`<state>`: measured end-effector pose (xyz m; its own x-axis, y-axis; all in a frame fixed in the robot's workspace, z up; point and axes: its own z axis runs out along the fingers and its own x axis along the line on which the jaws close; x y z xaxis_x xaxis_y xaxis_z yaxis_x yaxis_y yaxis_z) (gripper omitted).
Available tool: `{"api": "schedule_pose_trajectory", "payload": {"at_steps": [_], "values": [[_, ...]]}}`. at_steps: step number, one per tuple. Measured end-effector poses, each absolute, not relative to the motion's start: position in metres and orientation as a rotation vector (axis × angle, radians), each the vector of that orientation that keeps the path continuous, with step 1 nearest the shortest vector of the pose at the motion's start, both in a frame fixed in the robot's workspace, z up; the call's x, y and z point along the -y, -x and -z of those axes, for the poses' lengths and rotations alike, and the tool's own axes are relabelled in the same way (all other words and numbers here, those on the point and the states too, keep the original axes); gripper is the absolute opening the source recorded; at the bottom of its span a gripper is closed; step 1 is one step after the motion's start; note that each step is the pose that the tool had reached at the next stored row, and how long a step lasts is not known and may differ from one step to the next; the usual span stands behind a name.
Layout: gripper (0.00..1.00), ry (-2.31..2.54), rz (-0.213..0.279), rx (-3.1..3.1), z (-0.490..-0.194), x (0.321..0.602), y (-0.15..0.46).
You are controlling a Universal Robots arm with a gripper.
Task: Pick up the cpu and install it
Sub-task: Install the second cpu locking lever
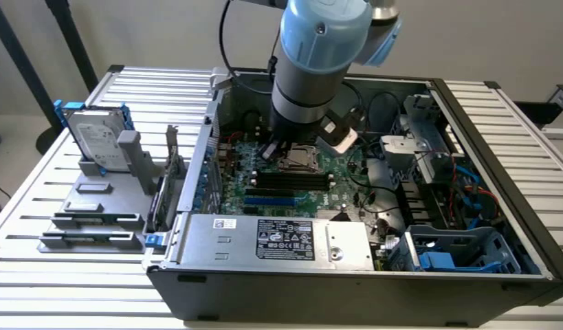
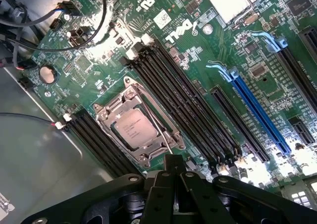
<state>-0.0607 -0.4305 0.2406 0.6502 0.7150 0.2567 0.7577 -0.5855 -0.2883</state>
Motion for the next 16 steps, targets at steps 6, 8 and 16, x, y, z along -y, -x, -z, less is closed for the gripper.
{"api": "schedule_pose_trajectory", "payload": {"at_steps": [6,8,16], "values": [[0.11,2.505,0.156,1.151,-0.2392,0.4308,0.0649],[0.11,2.507,0.156,1.148,-0.2379,0.4308,0.0665],[0.11,2.509,0.159,1.147,-0.2314,0.4305,0.0678]]}}
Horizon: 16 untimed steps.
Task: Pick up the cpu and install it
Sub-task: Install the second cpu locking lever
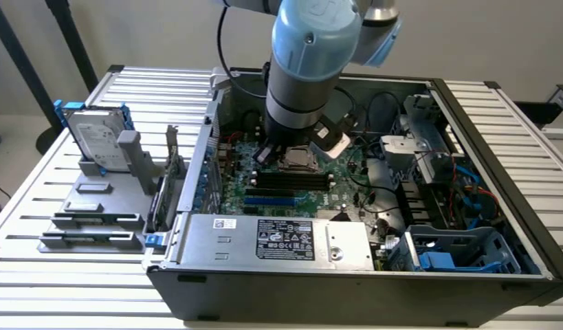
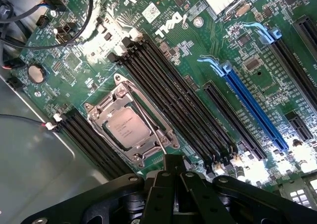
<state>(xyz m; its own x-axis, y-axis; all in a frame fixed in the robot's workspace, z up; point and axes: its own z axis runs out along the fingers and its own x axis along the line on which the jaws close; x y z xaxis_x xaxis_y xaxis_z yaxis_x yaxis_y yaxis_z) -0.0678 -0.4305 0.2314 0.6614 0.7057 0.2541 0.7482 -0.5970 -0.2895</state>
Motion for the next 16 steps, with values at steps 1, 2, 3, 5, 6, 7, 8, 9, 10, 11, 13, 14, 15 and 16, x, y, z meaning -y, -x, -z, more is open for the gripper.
{"api": "schedule_pose_trajectory", "payload": {"at_steps": [1,2,3,5,6,7,8,9,10,11,13,14,15,16], "values": [[0.11,2.509,0.159,1.147,-0.23,0.43,0.068],[0.11,2.51,0.159,1.147,-0.229,0.43,0.068],[0.11,2.51,0.159,1.147,-0.228,0.429,0.069],[0.11,2.511,0.16,1.148,-0.226,0.428,0.069],[0.11,2.512,0.16,1.149,-0.225,0.427,0.07],[0.11,2.513,0.16,1.149,-0.224,0.426,0.07],[0.11,2.514,0.159,1.15,-0.223,0.424,0.071],[0.11,2.516,0.159,1.15,-0.222,0.423,0.071],[0.11,2.518,0.158,1.152,-0.221,0.422,0.071],[0.11,2.521,0.157,1.153,-0.22,0.421,0.071],[0.11,2.529,0.153,1.156,-0.218,0.42,0.072],[0.11,2.533,0.151,1.158,-0.217,0.42,0.072],[0.11,2.538,0.149,1.16,-0.216,0.42,0.072],[0.11,2.543,0.145,1.162,-0.215,0.42,0.072]]}}
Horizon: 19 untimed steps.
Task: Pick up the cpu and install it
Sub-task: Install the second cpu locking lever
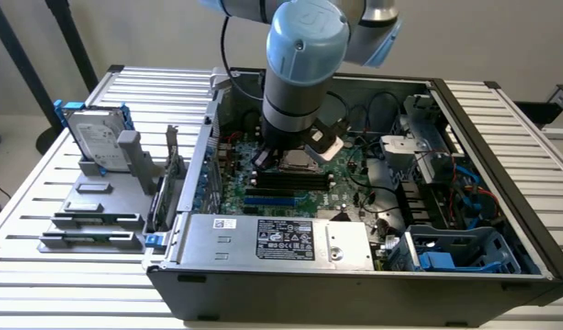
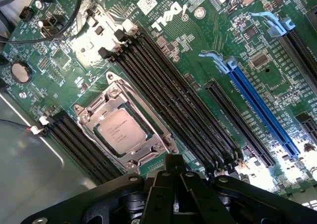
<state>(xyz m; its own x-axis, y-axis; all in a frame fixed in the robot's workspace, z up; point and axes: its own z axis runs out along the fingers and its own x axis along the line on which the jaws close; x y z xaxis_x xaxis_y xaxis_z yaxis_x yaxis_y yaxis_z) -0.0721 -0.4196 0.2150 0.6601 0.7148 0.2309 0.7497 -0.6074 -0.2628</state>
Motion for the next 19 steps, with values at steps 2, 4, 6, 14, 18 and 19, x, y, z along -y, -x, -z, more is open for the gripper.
{"api": "schedule_pose_trajectory", "payload": {"at_steps": [2,4,6,14,18,19], "values": [[0.11,2.553,0.139,1.167,-0.213,0.419,0.072],[0.11,2.595,0.118,1.185,-0.207,0.409,0.075],[0.11,2.595,0.118,1.185,-0.207,0.409,0.075],[0.11,2.595,0.118,1.185,-0.207,0.408,0.077],[0.11,2.595,0.119,1.185,-0.206,0.407,0.077],[0.11,2.595,0.119,1.185,-0.206,0.407,0.077]]}}
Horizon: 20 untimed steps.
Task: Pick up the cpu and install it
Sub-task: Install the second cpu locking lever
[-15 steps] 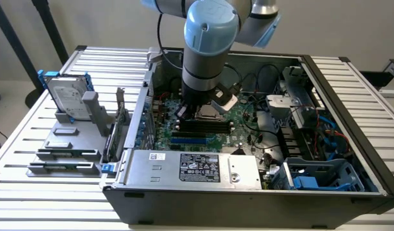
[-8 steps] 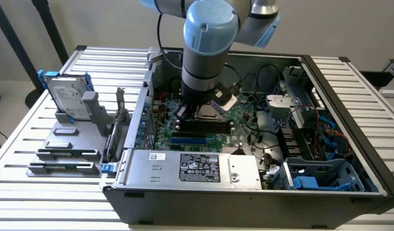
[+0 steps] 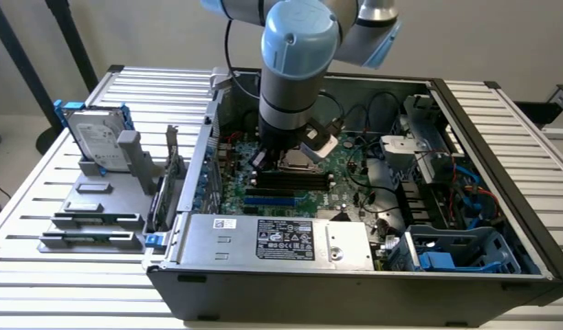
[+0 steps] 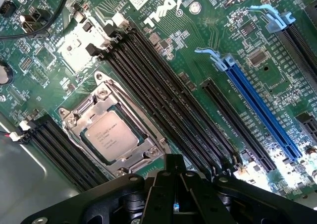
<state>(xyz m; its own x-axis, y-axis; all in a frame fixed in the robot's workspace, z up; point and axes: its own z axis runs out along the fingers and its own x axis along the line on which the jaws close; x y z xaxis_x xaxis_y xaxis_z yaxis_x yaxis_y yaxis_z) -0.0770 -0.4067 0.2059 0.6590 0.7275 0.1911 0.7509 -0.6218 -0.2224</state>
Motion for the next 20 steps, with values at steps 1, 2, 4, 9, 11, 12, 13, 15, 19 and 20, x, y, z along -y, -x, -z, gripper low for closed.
{"api": "schedule_pose_trajectory", "payload": {"at_steps": [1,2,4,9,11,12,13,15,19,20], "values": [[0.11,2.596,0.119,1.185,-0.2054,0.4065,0.0771],[0.11,2.596,0.12,1.186,-0.2048,0.4062,0.0771],[0.11,2.596,0.121,1.186,-0.204,0.4058,0.077],[0.11,2.596,0.124,1.187,-0.2021,0.4046,0.0771],[0.11,2.597,0.126,1.187,-0.2013,0.4043,0.077],[0.11,2.597,0.127,1.187,-0.2009,0.4042,0.077],[0.11,2.597,0.128,1.188,-0.2006,0.4042,0.077],[0.11,2.597,0.128,1.188,-0.2004,0.4041,0.0771],[0.11,2.597,0.129,1.188,-0.2,0.404,0.0771],[0.11,2.597,0.129,1.188,-0.2,0.404,0.0771]]}}
